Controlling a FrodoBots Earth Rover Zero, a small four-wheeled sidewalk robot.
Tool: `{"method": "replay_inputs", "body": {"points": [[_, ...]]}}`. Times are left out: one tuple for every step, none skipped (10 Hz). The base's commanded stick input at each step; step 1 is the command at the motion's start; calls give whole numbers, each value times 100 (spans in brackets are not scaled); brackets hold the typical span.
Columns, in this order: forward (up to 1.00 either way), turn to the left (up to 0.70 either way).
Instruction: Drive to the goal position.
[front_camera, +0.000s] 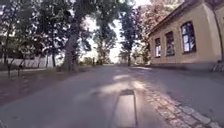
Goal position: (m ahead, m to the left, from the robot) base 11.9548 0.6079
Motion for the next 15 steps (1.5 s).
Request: {"method": "replay_inputs", "body": {"points": [[45, 0], [45, 0], [45, 0], [45, 0], [45, 0], [45, 0], [45, 0], [45, 0], [45, 0], [45, 0], [45, 0], [45, 0], [45, 0], [45, 0], [45, 0]]}}
